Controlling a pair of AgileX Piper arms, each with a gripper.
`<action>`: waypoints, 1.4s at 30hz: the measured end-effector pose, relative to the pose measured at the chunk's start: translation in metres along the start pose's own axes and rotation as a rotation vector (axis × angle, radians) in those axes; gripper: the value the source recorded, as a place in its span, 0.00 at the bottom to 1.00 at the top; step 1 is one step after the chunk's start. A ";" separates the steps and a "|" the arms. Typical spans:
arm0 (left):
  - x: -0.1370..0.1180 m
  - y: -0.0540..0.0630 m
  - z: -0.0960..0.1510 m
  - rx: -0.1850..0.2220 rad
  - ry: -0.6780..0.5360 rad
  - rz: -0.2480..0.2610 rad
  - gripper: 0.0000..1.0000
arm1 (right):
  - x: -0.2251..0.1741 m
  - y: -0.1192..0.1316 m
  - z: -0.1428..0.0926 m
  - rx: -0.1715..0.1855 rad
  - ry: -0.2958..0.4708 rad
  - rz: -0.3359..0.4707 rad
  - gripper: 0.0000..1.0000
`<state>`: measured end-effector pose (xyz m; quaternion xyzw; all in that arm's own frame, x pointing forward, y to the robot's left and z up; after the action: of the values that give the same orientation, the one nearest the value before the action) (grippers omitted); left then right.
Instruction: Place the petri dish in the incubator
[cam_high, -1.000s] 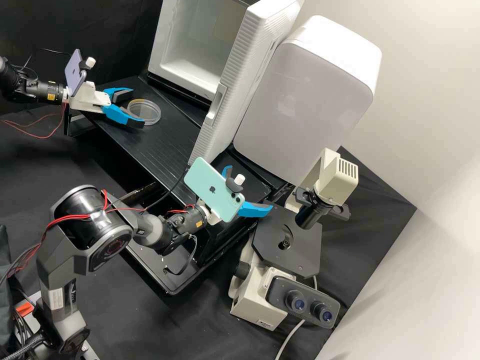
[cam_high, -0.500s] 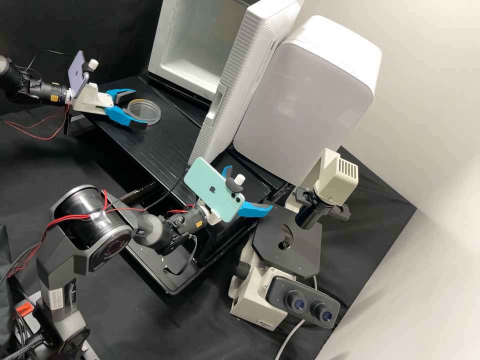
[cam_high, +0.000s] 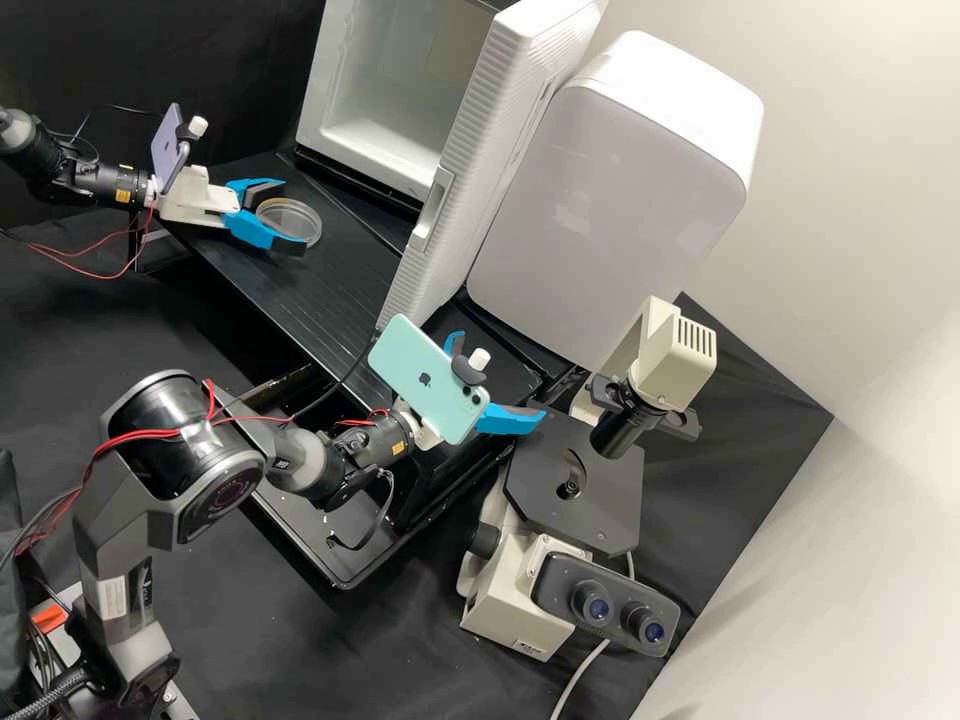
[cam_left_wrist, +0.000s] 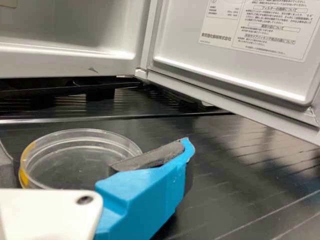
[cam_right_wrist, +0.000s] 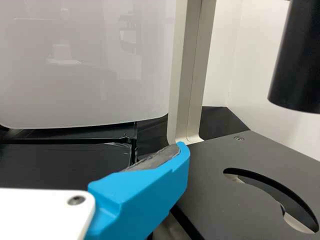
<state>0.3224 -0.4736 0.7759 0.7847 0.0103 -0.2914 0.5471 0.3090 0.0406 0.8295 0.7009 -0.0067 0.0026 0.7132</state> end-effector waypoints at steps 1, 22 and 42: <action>0.000 0.000 0.000 -0.002 -0.001 0.001 1.00 | 0.000 0.000 0.000 0.000 0.000 0.000 1.00; -0.001 -0.001 0.000 0.003 0.001 0.000 0.00 | 0.000 0.000 0.000 0.000 0.000 0.000 1.00; -0.007 -0.010 0.005 0.138 0.019 -0.028 0.00 | 0.000 0.000 0.000 0.000 0.000 0.000 1.00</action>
<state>0.3109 -0.4721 0.7695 0.8230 0.0064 -0.2914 0.4876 0.3090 0.0406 0.8295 0.7009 -0.0067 0.0026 0.7132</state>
